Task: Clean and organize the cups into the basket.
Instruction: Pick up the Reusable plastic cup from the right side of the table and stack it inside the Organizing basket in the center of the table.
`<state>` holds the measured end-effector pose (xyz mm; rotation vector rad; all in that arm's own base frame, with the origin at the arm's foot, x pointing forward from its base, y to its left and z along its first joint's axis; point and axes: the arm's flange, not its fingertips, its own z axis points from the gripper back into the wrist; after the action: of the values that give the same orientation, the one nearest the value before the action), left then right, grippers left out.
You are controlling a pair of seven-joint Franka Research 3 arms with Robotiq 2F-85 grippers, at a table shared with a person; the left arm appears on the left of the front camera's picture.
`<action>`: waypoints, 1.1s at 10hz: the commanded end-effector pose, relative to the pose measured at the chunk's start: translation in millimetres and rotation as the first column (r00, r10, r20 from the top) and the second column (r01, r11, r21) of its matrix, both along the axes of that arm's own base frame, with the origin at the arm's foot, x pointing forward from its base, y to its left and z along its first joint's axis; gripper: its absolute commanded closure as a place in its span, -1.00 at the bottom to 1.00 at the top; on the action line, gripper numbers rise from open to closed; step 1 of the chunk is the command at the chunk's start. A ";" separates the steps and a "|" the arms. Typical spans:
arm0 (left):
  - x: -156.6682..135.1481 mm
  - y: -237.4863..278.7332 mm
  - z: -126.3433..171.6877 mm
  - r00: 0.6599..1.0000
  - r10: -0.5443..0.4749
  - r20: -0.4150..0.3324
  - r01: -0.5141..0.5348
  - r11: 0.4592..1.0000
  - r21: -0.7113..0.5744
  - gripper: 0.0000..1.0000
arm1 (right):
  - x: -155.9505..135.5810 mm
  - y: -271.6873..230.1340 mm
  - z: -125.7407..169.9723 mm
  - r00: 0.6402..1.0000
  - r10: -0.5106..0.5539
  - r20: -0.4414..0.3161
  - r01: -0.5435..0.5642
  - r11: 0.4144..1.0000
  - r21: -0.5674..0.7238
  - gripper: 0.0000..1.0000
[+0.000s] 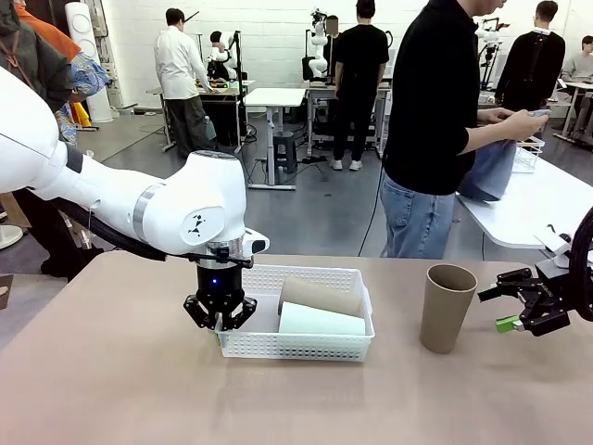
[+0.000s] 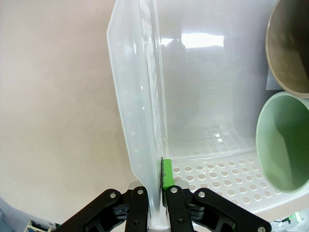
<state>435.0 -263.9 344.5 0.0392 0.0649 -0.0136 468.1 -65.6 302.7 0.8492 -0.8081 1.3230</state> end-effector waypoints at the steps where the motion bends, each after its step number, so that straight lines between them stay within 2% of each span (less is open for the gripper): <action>1: -1.1 -0.2 -1.6 1.000 -0.005 -0.002 0.005 1.000 0.005 1.00 | 3.0 6.4 -12.1 0.998 0.048 -0.042 -0.048 0.999 -0.005 -1.00; 4: -1.1 -0.2 -1.6 1.000 -0.005 -0.002 0.005 1.000 0.005 1.00 | 10.6 29.9 -37.9 0.995 0.073 -0.065 -0.074 0.997 -0.029 -1.00; 8: -1.1 -0.2 -1.6 1.000 -0.005 -0.002 0.005 1.000 0.005 1.00 | 13.9 44.6 -48.2 0.993 0.100 -0.056 -0.102 0.994 -0.038 -1.00; 11: -1.1 -0.2 -1.6 1.000 -0.005 -0.002 0.005 1.000 0.005 1.00 | 26.0 48.2 -56.6 0.995 0.078 -0.067 -0.080 0.997 -0.023 -1.00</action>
<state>434.9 -263.9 344.5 0.0392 0.0650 -0.0136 484.9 -20.4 253.4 0.9173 -0.7043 1.3727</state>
